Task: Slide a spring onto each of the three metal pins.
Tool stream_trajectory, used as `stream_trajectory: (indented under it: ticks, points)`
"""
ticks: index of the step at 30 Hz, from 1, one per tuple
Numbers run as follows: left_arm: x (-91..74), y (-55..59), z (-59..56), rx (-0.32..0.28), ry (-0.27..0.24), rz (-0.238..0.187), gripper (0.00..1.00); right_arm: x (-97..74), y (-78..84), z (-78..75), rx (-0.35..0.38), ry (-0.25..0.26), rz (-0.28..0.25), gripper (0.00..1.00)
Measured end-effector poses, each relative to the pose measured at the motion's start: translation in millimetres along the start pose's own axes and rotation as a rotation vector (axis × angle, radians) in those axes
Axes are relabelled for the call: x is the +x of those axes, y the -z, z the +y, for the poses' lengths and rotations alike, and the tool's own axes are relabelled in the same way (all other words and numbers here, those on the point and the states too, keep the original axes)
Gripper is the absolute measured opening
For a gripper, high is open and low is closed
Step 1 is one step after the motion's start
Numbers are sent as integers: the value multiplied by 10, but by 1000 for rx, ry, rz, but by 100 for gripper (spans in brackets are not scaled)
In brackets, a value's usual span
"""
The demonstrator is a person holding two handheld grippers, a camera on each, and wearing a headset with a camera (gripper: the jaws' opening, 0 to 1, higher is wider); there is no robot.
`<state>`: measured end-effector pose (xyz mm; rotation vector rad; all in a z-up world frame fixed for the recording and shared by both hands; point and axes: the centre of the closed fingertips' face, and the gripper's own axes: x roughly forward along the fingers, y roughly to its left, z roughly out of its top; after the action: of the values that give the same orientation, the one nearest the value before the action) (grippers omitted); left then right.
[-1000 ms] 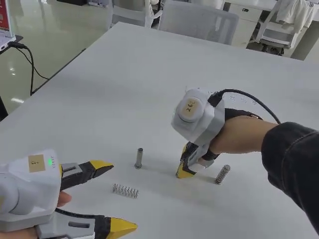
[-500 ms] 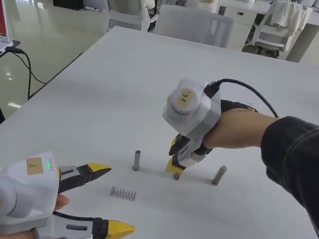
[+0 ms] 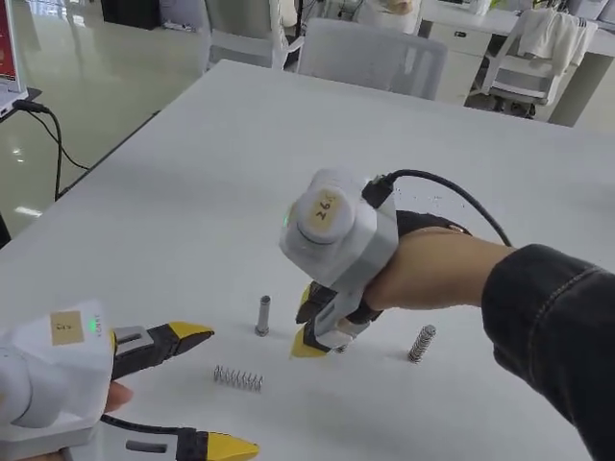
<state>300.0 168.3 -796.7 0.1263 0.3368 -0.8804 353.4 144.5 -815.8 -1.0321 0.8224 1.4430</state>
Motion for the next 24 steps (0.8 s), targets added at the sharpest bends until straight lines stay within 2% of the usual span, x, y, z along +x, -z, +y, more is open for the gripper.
stream_trajectory:
  ticks: [13,24]
  points:
    - [2,19,-10,-5,4,2,70,164,-126,170,8,-48,-26,17]
    - [0,37,6,-9,1,4,70,374,-138,222,22,-49,-28,14]
